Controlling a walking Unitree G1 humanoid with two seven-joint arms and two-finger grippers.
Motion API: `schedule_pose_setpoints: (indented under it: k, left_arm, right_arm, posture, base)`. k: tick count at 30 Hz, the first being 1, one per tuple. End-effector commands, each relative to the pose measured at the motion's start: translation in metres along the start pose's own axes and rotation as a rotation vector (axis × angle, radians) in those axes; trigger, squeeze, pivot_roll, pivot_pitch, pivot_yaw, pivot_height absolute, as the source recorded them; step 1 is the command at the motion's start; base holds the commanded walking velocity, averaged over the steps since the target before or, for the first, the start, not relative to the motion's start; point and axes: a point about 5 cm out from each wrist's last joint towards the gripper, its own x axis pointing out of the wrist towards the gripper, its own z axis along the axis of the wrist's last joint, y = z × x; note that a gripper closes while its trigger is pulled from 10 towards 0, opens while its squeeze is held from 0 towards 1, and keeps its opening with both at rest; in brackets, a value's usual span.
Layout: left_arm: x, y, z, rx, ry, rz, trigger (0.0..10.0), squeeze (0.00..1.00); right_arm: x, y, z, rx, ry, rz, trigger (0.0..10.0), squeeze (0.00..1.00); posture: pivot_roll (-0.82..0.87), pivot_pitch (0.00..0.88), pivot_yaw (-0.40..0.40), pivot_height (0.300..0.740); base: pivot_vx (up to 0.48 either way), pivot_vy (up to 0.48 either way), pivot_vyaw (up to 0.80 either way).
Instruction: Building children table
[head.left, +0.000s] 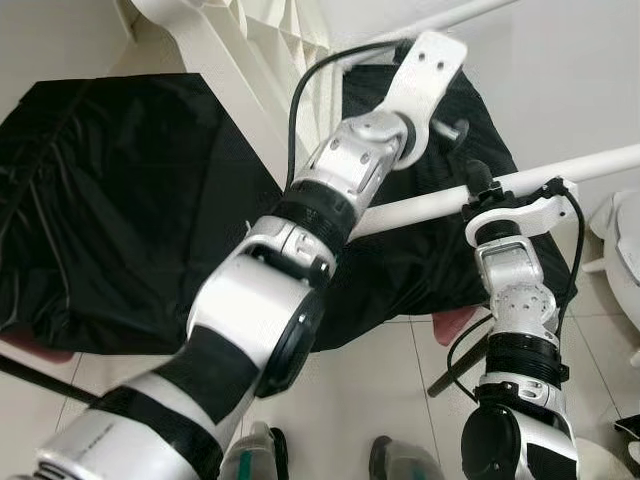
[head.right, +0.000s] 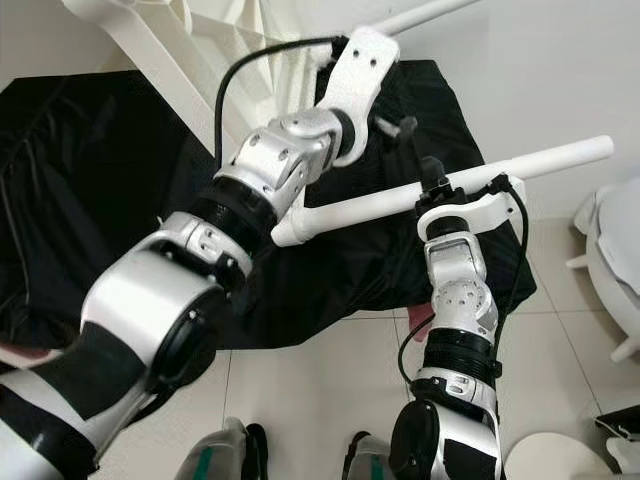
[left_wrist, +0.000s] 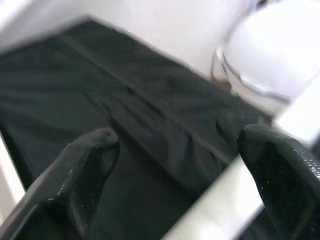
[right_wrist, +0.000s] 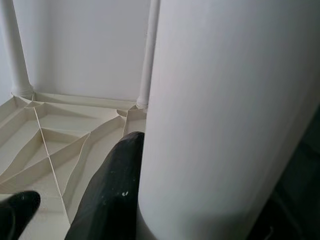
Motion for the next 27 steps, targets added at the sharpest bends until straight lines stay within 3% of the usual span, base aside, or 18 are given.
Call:
schedule_pose_setpoints:
  k: [1,3,6,9,11,12,15,21,26,27]
  left_arm:
    - [-0.003,-0.005,-0.008,0.012,0.021,-0.046,10.0,0.0]
    - [-0.005,-0.004,-0.012,0.011,0.019,-0.063,10.0,0.0]
    - [-0.018,-0.005,-0.023,0.014,-0.005,-0.189,10.0,0.0]
    - [-0.02,-0.005,-0.024,0.012,-0.004,-0.205,10.0,0.0]
    - [-0.026,-0.003,-0.037,0.137,0.022,-0.23,10.0,0.0]
    - [-0.026,-0.003,-0.037,0.137,0.022,-0.23,10.0,0.0]
    - [-0.034,-0.006,-0.051,0.241,0.082,-0.264,10.0,0.0]
    - [-0.038,-0.01,-0.058,0.324,0.114,-0.266,10.0,0.0]
    - [-0.033,-0.008,-0.059,0.387,0.147,-0.195,10.0,0.0]
    - [-0.031,-0.007,-0.059,0.402,0.151,-0.173,10.0,0.0]
  right_arm:
    - [-0.016,-0.051,-0.041,-0.129,0.229,-0.242,10.0,0.0]
    - [-0.016,-0.05,-0.042,-0.132,0.233,-0.239,10.0,0.0]
    - [-0.014,-0.045,-0.044,-0.134,0.241,-0.22,10.0,0.0]
    - [-0.014,-0.044,-0.044,-0.136,0.243,-0.215,10.0,0.0]
    - [-0.013,-0.043,-0.043,-0.134,0.243,-0.206,10.0,0.0]
    - [-0.013,-0.043,-0.043,-0.134,0.243,-0.206,10.0,0.0]
    - [-0.014,-0.047,-0.042,-0.129,0.241,-0.223,10.0,0.0]
    - [-0.018,-0.052,-0.045,-0.109,0.251,-0.243,10.0,0.0]
    - [-0.02,-0.051,-0.048,-0.09,0.248,-0.236,10.0,0.0]
    - [-0.02,-0.051,-0.048,-0.087,0.247,-0.237,10.0,1.0]
  posture:
    - [0.02,0.102,0.058,0.74]
    - [0.02,0.102,0.052,0.74]
    - [0.03,0.102,0.048,0.74]
    - [0.03,0.102,0.048,0.74]
    - [0.03,0.111,0.047,0.74]
    - [0.03,0.111,0.047,0.74]
    - [0.03,0.122,0.048,0.74]
    - [0.03,0.13,0.054,0.74]
    - [0.03,0.133,0.059,0.74]
    - [0.03,0.133,0.06,0.74]
  base:
    - [0.0,0.0,0.0]
    - [0.0,0.0,0.0]
    - [0.0,0.0,0.0]
    - [0.0,0.0,0.0]
    - [0.0,0.0,0.0]
    - [0.0,0.0,0.0]
    - [0.0,0.0,0.0]
    - [0.0,0.0,0.0]
    - [0.0,0.0,0.0]
    - [0.0,0.0,0.0]
